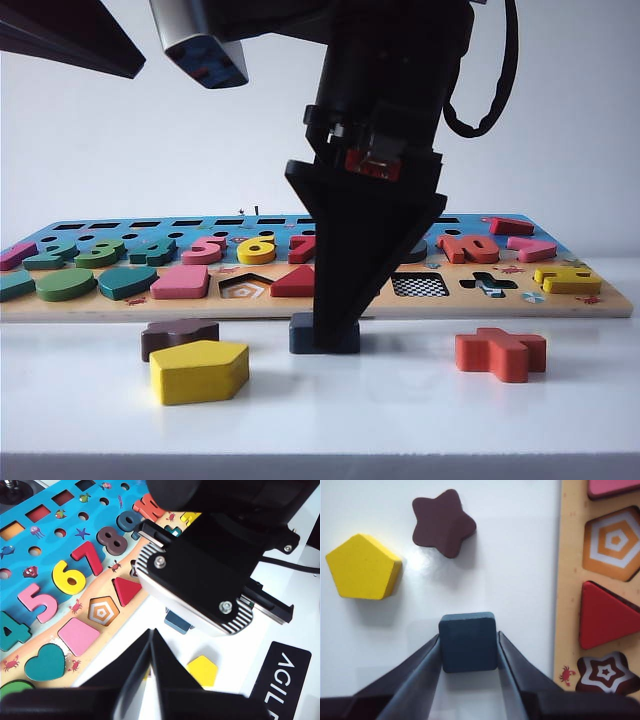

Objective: Insert the cube into the slot.

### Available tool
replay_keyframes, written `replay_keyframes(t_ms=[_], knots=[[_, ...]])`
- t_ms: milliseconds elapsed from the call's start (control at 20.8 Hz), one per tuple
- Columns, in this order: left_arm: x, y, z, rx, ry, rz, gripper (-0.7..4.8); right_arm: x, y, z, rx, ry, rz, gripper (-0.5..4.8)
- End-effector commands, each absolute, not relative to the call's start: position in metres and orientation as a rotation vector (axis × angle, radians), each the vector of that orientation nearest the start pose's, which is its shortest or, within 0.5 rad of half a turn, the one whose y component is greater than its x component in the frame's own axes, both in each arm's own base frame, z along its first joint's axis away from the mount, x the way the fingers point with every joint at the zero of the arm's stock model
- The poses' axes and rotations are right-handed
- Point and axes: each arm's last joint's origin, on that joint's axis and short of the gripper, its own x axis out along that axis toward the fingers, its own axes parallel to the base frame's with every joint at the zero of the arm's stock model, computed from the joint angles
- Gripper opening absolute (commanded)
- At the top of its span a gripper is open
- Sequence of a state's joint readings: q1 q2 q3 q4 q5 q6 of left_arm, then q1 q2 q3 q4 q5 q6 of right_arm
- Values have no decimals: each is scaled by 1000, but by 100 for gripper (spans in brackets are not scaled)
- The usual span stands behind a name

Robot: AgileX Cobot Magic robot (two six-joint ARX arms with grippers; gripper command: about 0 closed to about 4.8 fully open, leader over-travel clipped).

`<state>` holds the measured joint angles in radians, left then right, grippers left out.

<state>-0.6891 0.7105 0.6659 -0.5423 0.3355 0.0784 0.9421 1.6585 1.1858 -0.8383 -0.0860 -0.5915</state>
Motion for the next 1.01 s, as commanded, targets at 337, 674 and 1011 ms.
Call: replay_keyframes(t_ms=[337, 674, 1011], knots=[[107, -101, 275, 178, 542, -1018, 17, 179, 238, 250, -714, 1038, 958, 80], [108, -101, 275, 177, 537, -1018, 17, 173, 203, 303, -26, 967, 378, 48], [109, -102, 279, 169, 490, -1021, 17, 174, 203, 301, 144, 1003, 258, 21]])
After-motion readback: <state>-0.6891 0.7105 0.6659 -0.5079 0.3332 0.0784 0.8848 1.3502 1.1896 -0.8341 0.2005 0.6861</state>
